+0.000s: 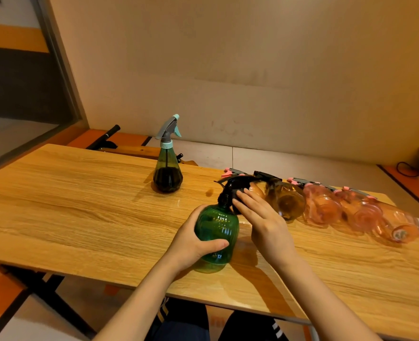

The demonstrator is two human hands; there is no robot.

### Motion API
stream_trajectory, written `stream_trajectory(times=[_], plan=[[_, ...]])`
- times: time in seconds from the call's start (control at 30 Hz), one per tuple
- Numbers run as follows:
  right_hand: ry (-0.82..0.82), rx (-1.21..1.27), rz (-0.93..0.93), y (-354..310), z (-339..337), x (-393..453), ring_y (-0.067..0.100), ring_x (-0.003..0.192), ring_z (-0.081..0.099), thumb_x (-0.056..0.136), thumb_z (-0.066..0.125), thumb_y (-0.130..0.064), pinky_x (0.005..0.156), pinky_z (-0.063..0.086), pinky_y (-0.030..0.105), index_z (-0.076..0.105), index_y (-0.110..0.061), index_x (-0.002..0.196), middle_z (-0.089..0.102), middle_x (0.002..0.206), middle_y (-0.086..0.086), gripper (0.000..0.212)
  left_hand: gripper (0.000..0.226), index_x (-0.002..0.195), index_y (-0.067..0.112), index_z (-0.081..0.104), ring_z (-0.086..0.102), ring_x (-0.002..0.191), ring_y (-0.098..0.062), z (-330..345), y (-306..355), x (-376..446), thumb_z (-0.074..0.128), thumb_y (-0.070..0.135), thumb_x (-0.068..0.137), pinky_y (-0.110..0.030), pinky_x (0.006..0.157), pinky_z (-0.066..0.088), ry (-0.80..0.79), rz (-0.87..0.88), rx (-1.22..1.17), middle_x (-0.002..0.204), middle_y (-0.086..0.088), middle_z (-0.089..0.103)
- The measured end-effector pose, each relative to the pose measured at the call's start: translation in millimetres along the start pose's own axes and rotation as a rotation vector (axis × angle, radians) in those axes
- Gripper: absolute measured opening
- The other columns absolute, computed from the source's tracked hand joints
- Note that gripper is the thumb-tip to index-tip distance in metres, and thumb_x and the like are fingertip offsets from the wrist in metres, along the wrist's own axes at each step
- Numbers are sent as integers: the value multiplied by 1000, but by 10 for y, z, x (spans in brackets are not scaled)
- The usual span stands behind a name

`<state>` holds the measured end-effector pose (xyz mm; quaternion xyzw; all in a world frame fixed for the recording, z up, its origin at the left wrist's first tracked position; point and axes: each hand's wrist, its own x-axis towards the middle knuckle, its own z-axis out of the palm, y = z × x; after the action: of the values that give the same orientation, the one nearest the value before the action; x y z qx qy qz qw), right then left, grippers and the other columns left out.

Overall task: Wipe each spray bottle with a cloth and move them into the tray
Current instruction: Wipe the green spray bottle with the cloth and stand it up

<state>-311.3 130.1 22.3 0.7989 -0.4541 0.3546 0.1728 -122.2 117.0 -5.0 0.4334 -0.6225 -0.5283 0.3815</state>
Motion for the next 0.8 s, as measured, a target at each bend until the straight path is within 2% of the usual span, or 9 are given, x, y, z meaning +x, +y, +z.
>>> stream_trajectory(times=[0.13, 0.2, 0.3, 0.37, 0.43, 0.53, 0.57, 0.7, 0.8], plan=[[124, 5, -16, -61, -77, 151, 28, 126, 44, 80, 41, 10, 106, 33, 35, 55, -1, 123, 54, 129, 16, 46, 87, 123, 49, 41, 55, 115, -7, 17, -1, -4, 82, 49, 47, -34, 95, 52, -25, 17, 66, 124, 14, 55], [146, -31, 38, -40, -84, 243, 32, 122, 49, 74, 50, 16, 102, 37, 38, 59, 0, 119, 56, 126, 17, 49, 97, 131, 47, 35, 53, 118, -8, 21, -23, -21, 82, 51, 46, -36, 98, 50, -17, 15, 89, 127, 14, 53], [89, -59, 139, 58, -31, 193, 33, 118, 52, 59, 64, 29, 96, 38, 47, 60, -1, 119, 58, 124, 17, 67, 101, 135, 42, 35, 53, 118, -9, -9, -60, -48, 82, 49, 46, -35, 97, 51, 7, 15, 81, 129, 11, 52], [81, -61, 209, 149, -23, 97, 33, 117, 53, 57, 64, 31, 96, 39, 50, 60, -3, 119, 59, 123, 17, 71, 102, 135, 39, 35, 54, 117, -8, -50, -85, -60, 81, 49, 45, -27, 91, 52, 30, 24, 64, 127, 10, 53], [117, -54, 262, 214, -48, 44, 35, 115, 54, 60, 62, 31, 95, 42, 52, 61, -2, 118, 59, 123, 17, 67, 102, 132, 43, 31, 51, 114, -2, -69, -83, -67, 80, 51, 42, -16, 85, 48, 50, 23, 69, 126, 17, 49], [205, -45, 197, 156, -112, 131, 32, 117, 54, 75, 53, 20, 104, 37, 37, 60, -1, 118, 58, 124, 17, 49, 92, 122, 55, 32, 48, 112, 5, -42, -34, -54, 79, 52, 44, -16, 87, 44, 33, 45, 127, 125, 28, 42], [208, -30, 149, 109, -124, 188, 31, 117, 53, 77, 51, 16, 105, 36, 35, 60, -1, 119, 57, 125, 16, 46, 88, 120, 58, 33, 47, 112, 7, -25, -17, -51, 81, 51, 46, -14, 87, 43, 26, 59, 155, 124, 29, 43], [95, -4, 61, 15, -82, 251, 32, 120, 52, 63, 65, 27, 101, 38, 40, 59, -1, 120, 57, 125, 16, 63, 84, 118, 56, 35, 43, 107, 22, 7, -29, -58, 89, 24, 63, -5, 79, 41, 49, 104, 173, 121, 31, 43], [136, -21, 113, 115, -86, 159, 30, 120, 52, 68, 60, 25, 100, 42, 40, 59, -2, 121, 57, 126, 16, 59, 85, 120, 58, 33, 43, 112, 16, 16, -46, -61, 85, 36, 56, -9, 84, 39, 51, 110, 200, 124, 31, 42]])
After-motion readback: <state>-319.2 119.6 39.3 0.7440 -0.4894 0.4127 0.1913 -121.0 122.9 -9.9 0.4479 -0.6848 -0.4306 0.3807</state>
